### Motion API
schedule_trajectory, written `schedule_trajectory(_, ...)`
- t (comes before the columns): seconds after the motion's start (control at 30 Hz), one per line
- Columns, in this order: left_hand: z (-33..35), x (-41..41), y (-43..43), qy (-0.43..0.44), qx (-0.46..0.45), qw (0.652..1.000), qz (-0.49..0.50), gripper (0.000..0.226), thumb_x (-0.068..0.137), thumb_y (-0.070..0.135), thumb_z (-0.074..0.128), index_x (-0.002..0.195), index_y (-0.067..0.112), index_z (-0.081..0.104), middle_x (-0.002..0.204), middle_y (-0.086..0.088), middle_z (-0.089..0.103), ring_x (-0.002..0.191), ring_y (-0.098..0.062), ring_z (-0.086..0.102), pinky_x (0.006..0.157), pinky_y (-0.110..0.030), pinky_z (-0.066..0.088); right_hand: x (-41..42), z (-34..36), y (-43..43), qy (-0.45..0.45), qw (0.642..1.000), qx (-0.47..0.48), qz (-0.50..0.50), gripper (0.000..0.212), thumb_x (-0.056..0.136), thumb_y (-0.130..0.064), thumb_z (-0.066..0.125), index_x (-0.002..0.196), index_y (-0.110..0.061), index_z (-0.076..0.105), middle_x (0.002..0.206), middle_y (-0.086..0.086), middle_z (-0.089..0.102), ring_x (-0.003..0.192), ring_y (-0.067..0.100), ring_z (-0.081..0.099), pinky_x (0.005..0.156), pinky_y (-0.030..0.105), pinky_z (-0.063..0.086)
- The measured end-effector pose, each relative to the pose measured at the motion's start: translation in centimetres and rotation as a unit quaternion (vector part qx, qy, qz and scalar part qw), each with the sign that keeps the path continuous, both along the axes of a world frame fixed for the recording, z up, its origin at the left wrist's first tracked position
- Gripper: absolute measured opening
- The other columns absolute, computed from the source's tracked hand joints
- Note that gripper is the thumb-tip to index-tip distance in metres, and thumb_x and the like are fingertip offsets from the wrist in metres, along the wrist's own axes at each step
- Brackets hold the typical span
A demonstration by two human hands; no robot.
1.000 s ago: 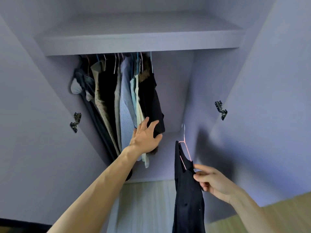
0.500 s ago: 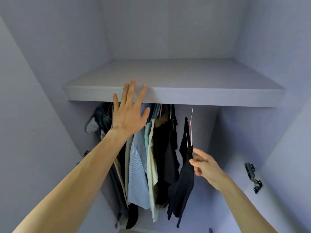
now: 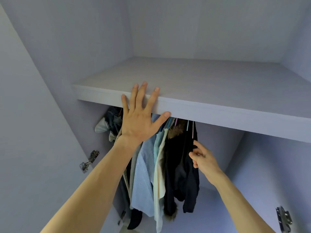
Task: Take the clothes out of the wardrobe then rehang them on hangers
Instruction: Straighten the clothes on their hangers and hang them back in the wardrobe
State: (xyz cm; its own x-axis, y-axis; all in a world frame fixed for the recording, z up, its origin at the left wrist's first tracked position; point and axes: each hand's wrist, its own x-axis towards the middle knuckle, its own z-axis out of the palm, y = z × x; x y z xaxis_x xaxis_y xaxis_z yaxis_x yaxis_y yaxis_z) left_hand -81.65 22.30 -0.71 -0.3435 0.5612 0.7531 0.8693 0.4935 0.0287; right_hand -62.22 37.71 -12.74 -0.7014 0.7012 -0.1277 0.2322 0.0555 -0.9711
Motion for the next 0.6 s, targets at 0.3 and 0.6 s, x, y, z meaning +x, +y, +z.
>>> schedule_trajectory(0.3, -0.3, 0.4, 0.3, -0.008, 0.027, 1.000, 0.013, 0.081, 0.092, 0.077, 0.033, 0.158, 0.033, 0.011, 0.164, -0.010, 0.016, 0.153, -0.032, 0.005, 0.116, -0.069, 0.013, -1.1, -0.4, 2.5, 0.061, 0.998, 0.006, -0.031, 0.050, 0.099, -0.004, 0.055, 0.134, -0.040, 0.055, 0.064, -0.010, 0.052, 0.051, 0.006, 0.043, 0.058, 0.023, 0.047)
schedule_trajectory(0.6, 0.4, 1.3, -0.1, -0.034, -0.002, 0.999, 0.038, 0.081, 0.093, 0.077, 0.032, 0.158, 0.034, 0.011, 0.164, -0.008, 0.016, 0.154, -0.030, 0.005, 0.115, -0.069, 0.015, -4.0, -1.0, 2.7, -0.091, 0.988, 0.128, 0.012, 0.060, 0.104, -0.020, 0.048, 0.157, -0.028, 0.023, 0.128, -0.001, 0.055, 0.098, 0.013, 0.053, 0.092, 0.033, 0.046)
